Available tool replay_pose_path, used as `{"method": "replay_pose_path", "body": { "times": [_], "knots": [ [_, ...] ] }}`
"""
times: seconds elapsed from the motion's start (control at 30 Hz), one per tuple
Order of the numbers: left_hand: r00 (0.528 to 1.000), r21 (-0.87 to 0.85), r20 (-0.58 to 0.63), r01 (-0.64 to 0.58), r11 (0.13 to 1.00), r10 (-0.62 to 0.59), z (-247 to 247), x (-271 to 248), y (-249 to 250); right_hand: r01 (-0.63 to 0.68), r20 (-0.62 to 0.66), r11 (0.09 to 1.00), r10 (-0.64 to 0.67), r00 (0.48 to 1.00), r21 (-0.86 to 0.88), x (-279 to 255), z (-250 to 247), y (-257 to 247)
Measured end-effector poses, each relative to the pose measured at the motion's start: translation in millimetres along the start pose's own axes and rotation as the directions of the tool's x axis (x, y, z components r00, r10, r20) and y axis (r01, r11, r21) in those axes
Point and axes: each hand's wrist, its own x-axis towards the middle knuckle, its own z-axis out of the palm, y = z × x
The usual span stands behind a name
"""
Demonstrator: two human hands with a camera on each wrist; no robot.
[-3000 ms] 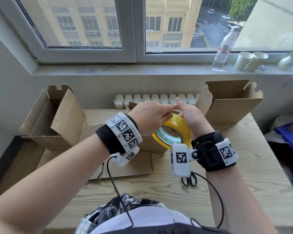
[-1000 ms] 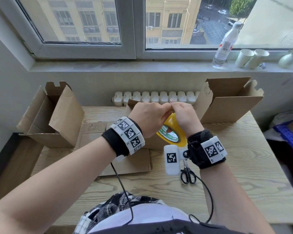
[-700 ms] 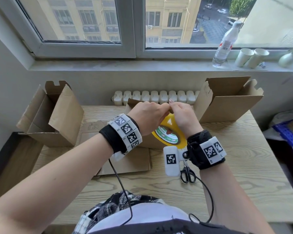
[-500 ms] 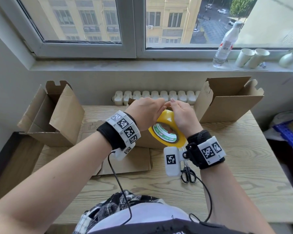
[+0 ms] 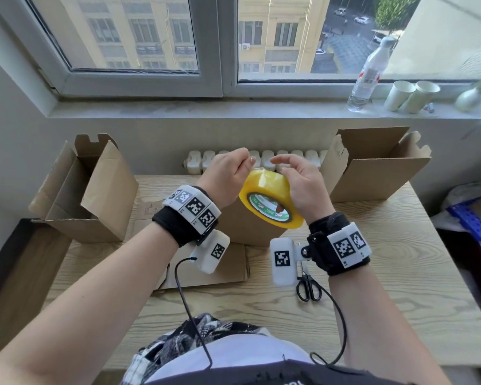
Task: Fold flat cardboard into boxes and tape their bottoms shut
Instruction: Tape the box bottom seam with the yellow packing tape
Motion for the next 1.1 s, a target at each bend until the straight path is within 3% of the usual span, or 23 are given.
{"method": "replay_pose_path", "body": {
  "times": [0.1,0.2,0.3,0.37,0.43,0.53,0.63,0.73,0.77,0.9,1.0,1.1],
  "knots": [
    [0.998,-0.003,-0.068,0.02,1.0,-0.02,2,3,-1,0.019,-0.079,0.998,-0.015,0.997,0.056,-1,2,1],
    [0.982,-0.073,-0.124,0.136,0.988,-0.144,-6,6,-14,0.021,-0.141,0.991,-0.002,0.99,0.131,-4,-6,1],
    [0.96,-0.218,-0.149,0.2,0.955,-0.235,-8,10,-15,-0.048,-0.076,0.992,0.057,0.995,0.117,-3,-8,1],
    [0.947,-0.435,-0.132,0.211,0.875,-0.294,-5,12,-6,-0.127,0.029,0.978,0.123,0.992,0.168,-4,-6,1],
    [0.952,-0.588,-0.026,0.233,0.775,-0.306,0,14,2,-0.17,0.14,0.976,0.151,0.979,0.138,-8,-7,0],
    [0.961,-0.575,0.063,0.256,0.777,-0.27,2,11,10,-0.234,0.242,0.969,0.208,0.948,0.085,-16,-15,0],
    [0.935,-0.67,0.084,0.309,0.675,-0.345,-2,9,17,-0.229,0.227,0.962,0.192,0.955,0.149,-19,-21,1],
    [0.909,-0.814,0.136,0.329,0.479,-0.393,-14,9,28,-0.114,0.178,0.992,0.102,0.979,0.056,-16,-22,0],
    [0.915,-0.829,0.142,0.318,0.46,-0.377,-18,10,31,-0.07,0.166,0.998,0.069,0.984,0.002,-15,-22,-1],
    [0.93,-0.756,0.161,0.331,0.565,-0.329,-25,12,47,0.063,0.066,0.984,-0.052,0.996,-0.166,-16,-16,-6],
    [0.926,-0.633,0.097,0.34,0.696,-0.364,-19,10,45,0.161,-0.034,0.955,-0.174,0.984,-0.248,-20,-9,-11],
    [0.879,-0.515,0.088,0.444,0.733,-0.469,-10,4,38,0.294,-0.114,0.903,-0.343,0.932,-0.314,-20,-6,-14]
  ]
}}
